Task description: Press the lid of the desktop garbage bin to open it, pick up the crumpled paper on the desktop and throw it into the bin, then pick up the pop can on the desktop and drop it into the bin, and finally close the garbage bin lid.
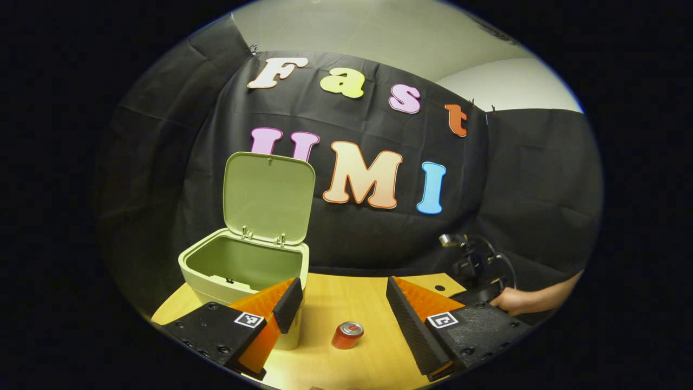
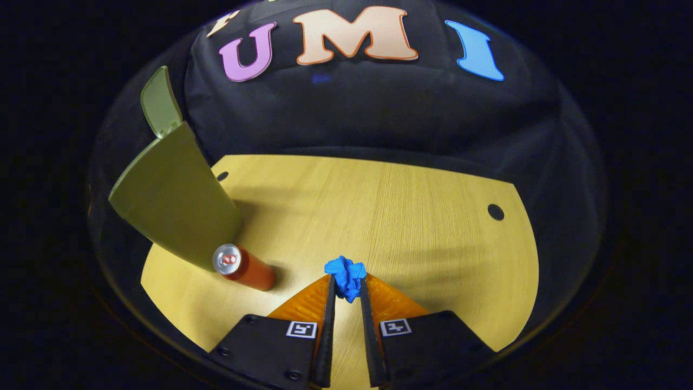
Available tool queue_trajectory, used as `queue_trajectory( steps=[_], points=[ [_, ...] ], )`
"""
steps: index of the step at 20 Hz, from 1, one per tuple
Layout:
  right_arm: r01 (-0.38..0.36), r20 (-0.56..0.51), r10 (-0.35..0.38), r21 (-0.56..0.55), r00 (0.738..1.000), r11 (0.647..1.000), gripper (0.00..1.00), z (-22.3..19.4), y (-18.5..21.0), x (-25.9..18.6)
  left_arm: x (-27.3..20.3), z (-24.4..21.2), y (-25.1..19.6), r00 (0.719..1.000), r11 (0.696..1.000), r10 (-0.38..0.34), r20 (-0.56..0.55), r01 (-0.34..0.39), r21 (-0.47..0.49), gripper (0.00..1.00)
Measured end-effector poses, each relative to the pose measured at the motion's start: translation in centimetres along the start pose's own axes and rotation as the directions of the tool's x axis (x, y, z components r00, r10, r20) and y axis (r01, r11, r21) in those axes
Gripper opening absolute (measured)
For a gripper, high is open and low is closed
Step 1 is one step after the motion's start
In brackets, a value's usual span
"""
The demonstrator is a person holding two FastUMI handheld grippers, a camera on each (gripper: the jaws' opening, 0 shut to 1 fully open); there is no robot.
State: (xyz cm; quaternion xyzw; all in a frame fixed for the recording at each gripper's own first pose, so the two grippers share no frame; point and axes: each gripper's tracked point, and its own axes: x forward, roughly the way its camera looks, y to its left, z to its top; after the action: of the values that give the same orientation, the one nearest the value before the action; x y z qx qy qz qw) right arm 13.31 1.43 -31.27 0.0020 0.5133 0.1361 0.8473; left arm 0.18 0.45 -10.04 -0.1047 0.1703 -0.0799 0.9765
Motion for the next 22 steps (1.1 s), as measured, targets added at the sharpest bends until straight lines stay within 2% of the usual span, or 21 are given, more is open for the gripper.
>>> queue_trajectory(
  steps=[4,5,9,12,16,19,22],
  points=[
    [-0.061,0.115,0.068,-0.056,0.991,0.997,0.28,5.1,2.0,-5.9,-0.7,-0.7,0.6,1.0,1.0,0.002,-0.009,-0.002,0.007,0.93],
    [-0.078,0.137,0.089,-0.085,0.987,0.993,0.24,6.0,2.4,-7.7,-0.9,-1.0,0.8,1.0,1.0,0.005,-0.015,-0.005,0.005,0.93],
    [-0.165,0.219,0.202,-0.177,0.954,0.97,0.28,9.8,3.7,-15.4,-1.6,-1.6,2.0,0.999,1.0,0.027,-0.018,-0.027,0.002,0.93],
    [-0.224,0.224,0.283,-0.257,0.932,0.94,0.28,9.5,3.5,-16.6,-2.3,-1.3,3.3,0.999,0.999,0.053,-0.007,-0.053,0.004,0.93],
    [-0.306,0.199,0.402,-0.385,0.894,0.871,0.28,9.3,4.9,-16.7,-3.5,-1.3,5.8,0.995,0.994,0.103,0.008,-0.103,0.047,0.93],
    [-0.349,0.158,0.453,-0.438,0.877,0.829,0.28,9.8,5.1,-16.8,-4.9,-1.8,7.7,0.99,0.988,0.144,0.002,-0.144,0.052,0.93],
    [-0.383,0.12,0.478,-0.447,0.87,0.808,0.28,10.4,5.1,-17.4,-5.9,-1.8,9.3,0.983,0.982,0.183,0.004,-0.183,0.052,0.93]
  ],
)
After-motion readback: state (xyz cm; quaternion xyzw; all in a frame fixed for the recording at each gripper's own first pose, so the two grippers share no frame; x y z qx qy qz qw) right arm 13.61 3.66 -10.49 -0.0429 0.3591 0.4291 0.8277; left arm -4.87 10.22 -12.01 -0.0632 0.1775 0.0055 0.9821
